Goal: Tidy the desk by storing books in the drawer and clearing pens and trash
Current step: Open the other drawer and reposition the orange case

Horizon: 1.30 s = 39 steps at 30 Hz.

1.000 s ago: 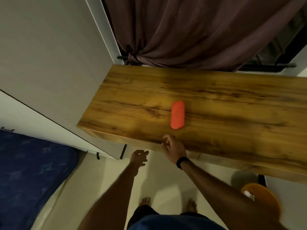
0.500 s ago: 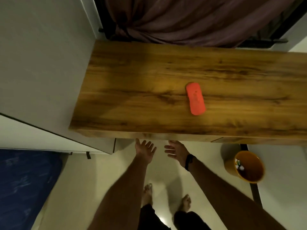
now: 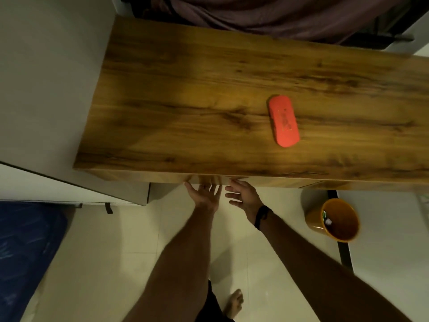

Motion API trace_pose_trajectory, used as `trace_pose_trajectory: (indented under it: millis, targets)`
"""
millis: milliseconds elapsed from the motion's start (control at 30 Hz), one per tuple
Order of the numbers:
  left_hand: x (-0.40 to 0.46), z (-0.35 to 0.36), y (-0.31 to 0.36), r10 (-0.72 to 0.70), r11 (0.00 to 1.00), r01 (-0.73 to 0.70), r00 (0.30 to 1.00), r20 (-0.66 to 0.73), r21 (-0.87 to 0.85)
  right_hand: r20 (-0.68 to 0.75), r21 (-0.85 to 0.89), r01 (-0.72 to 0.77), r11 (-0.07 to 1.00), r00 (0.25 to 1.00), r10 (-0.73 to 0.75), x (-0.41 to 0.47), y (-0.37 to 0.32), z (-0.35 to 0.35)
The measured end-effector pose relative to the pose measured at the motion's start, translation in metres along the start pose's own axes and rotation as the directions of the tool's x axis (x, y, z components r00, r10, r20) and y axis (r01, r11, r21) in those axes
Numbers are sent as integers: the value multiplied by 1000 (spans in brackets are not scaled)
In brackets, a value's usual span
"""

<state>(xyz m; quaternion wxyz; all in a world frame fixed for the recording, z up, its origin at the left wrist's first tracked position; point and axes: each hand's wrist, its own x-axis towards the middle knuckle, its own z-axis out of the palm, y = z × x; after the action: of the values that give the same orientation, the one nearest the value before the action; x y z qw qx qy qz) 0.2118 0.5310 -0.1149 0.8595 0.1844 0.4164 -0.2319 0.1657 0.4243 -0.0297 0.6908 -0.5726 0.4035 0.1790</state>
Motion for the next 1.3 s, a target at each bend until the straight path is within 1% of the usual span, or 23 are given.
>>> trace_pose_trajectory:
  millis: [67,167,233,333,500,600,633,667,700,733,767,800,833,867,900,933,967,1000,1067,1100,1167,1267,1300]
  targets:
    - [-1,1,-1,13,1000,-13,1000,-4,9,-6,-39,59,998,998,-59,-7,4,4]
    - [-8,-6,-5,24,1000,-24,1000,7,19,-50,-210,202,957,975,-217,-18,11,8]
    - [-16,-17,-12,33,999,-32,999,-26,27,-103,-309,250,917,950,-294,-29,16,6]
    - [-37,-45,-24,13,999,-9,996,-90,43,-117,-384,213,899,954,-276,-48,37,-4]
    - [-83,-88,-32,-2,999,7,995,-105,45,-90,-414,237,879,950,-298,-87,91,-10]
    - [-110,-101,-38,96,990,-76,980,-174,118,-74,-514,217,830,953,-295,-105,104,-13]
    - [-120,-100,-40,176,970,-136,965,-195,202,-73,-579,214,787,947,-312,-112,104,-13]
    - [-132,-99,-43,295,925,-219,929,-223,312,-82,-648,218,730,933,-352,-120,103,-13]
    - [-144,-97,-46,453,836,-302,851,-266,457,-96,-708,225,669,908,-407,-128,100,-13]
    - [-155,-96,-50,616,695,-336,734,-284,636,-98,-762,242,601,874,-476,-137,95,-14]
    - [-167,-95,-53,742,510,-289,625,-244,810,-76,-810,266,523,837,-543,-144,90,-15]
    - [-183,-94,-56,834,310,-221,530,-153,925,-28,-851,293,436,804,-594,-151,85,-17]
    - [-197,-92,-59,889,135,-183,457,-38,974,32,-884,293,364,815,-578,-154,83,-21]
    - [-208,-91,-61,908,-45,-162,406,108,986,84,-902,280,330,861,-502,-156,81,-28]
    - [-218,-90,-61,867,-221,-138,425,260,965,108,-913,242,328,920,-378,-160,81,-34]
    - [-226,-89,-61,788,-372,-115,486,379,921,121,-924,207,323,956,-266,-161,82,-41]
    - [-229,-85,-59,690,-487,-110,560,459,866,134,-931,188,313,973,-187,-162,85,-47]
    - [-230,-80,-57,597,-566,-117,624,504,816,151,-935,191,298,977,-152,-163,84,-52]
    - [-228,-65,-50,448,-669,-147,702,553,728,185,-925,214,314,975,-120,-163,81,-56]
    - [-225,-56,-47,390,-710,-163,719,575,685,202,-919,223,326,974,-98,-161,76,-57]
    - [-215,-36,-40,312,-748,-193,742,593,635,211,-911,241,335,970,-124,-157,59,-60]
    - [-196,0,-29,263,-769,-219,748,609,601,179,-908,272,318,939,-294,-146,18,-70]
    - [-190,13,-27,246,-779,-230,743,622,583,139,-901,269,341,923,-359,-141,3,-74]
